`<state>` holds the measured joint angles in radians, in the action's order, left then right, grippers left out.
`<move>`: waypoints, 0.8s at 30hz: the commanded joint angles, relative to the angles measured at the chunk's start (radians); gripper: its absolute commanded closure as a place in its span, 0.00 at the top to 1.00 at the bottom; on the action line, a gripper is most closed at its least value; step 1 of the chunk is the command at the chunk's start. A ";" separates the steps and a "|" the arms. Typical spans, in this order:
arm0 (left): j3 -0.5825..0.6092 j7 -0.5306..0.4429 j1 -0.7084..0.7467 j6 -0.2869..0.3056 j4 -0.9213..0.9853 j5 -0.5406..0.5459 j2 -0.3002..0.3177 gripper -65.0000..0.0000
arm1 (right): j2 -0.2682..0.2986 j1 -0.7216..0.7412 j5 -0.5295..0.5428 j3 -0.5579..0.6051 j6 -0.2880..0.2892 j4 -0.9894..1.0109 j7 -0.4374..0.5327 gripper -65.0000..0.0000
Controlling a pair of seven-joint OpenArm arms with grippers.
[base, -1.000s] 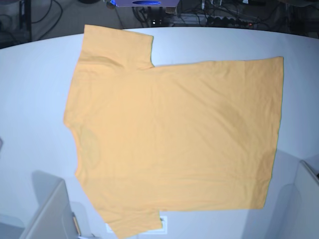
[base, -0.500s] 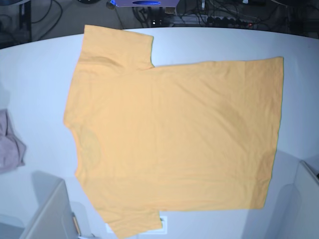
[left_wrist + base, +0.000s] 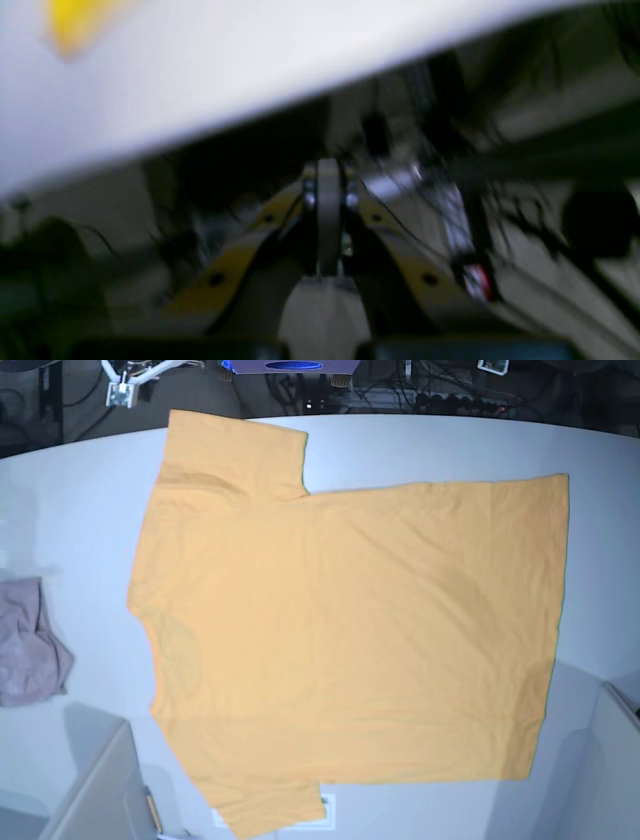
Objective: Fold the T-shirt properly
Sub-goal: 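Move both grippers down to the shoulder-edge corners of the orange T-shirt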
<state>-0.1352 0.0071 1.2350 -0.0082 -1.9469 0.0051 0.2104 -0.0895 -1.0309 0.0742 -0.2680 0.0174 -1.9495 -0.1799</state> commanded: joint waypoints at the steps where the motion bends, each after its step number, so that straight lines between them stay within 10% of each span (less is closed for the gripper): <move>1: -0.002 -0.014 0.022 0.001 -0.022 0.002 -0.006 0.00 | -0.005 0.001 0.008 -0.004 -0.004 -0.049 0.026 0.00; 12: -0.002 -0.003 -0.105 0.000 -0.027 0.049 -0.025 0.00 | 0.132 0.234 0.594 -0.003 -0.001 -0.077 -0.270 0.00; 18: -0.047 -0.003 -0.176 0.003 -0.026 0.373 -0.016 0.53 | 0.239 0.303 0.899 -0.004 -0.001 -0.052 -0.280 0.62; 24: -0.139 -0.003 -0.206 0.003 -0.024 0.639 0.071 0.68 | 0.241 0.335 0.869 -0.012 -0.007 0.005 -0.280 0.67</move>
<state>-0.2684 0.0254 1.0145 -0.0139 -1.9579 0.6479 0.2756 0.1436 -0.6910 0.9302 -0.2710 0.0078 -1.9297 -0.4763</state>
